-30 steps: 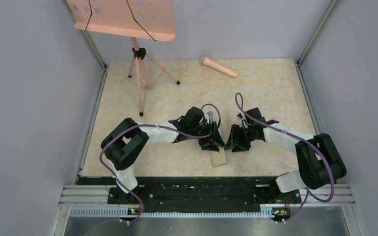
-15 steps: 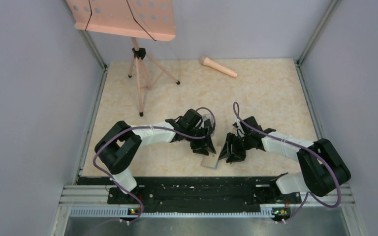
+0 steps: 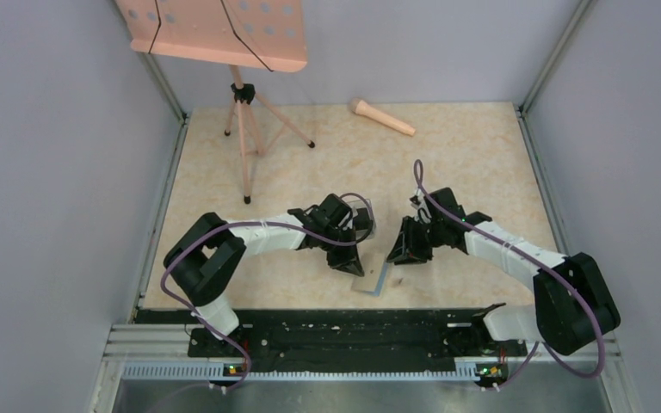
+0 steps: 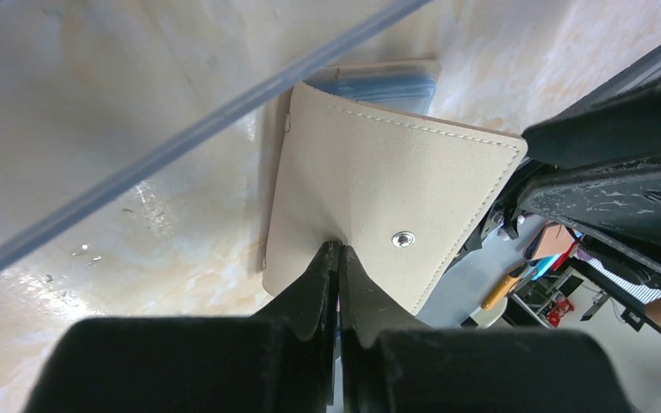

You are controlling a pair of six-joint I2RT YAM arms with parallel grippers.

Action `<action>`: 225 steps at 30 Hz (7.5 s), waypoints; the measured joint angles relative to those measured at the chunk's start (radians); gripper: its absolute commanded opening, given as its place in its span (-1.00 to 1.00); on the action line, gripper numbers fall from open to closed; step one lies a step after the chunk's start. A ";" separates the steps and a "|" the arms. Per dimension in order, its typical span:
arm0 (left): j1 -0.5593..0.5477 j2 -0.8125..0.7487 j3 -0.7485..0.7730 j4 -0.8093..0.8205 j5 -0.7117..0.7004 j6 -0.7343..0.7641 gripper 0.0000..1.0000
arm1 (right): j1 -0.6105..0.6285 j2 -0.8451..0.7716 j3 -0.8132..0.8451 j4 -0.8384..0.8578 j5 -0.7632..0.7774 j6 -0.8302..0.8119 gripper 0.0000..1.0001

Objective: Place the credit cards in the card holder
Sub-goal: Close the card holder at the center of the board.

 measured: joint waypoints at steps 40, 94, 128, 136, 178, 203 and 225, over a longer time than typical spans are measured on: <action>-0.120 0.136 0.283 -0.037 0.094 0.031 -0.29 | -0.002 0.220 -0.070 0.160 -0.109 0.013 -1.00; -0.140 0.130 0.263 -0.118 -0.110 0.017 -1.00 | -0.002 0.202 -0.016 0.174 -0.099 0.026 -1.00; -0.112 0.074 0.171 -0.140 -0.195 0.013 -1.00 | 0.005 0.264 -0.035 0.264 -0.159 0.002 -1.00; -0.109 0.088 0.171 -0.138 -0.187 0.021 -1.00 | 0.005 0.264 -0.035 0.266 -0.159 0.002 -1.00; -0.105 0.107 0.169 -0.130 -0.154 0.023 -1.00 | 0.093 0.196 -0.050 0.286 -0.126 0.008 -1.00; -0.105 0.107 0.169 -0.134 -0.153 0.025 -1.00 | 0.129 0.140 -0.061 0.227 -0.066 -0.042 -1.00; -0.102 0.140 0.187 -0.157 -0.130 0.024 -1.00 | 0.164 0.237 0.039 0.092 -0.024 -0.074 -1.00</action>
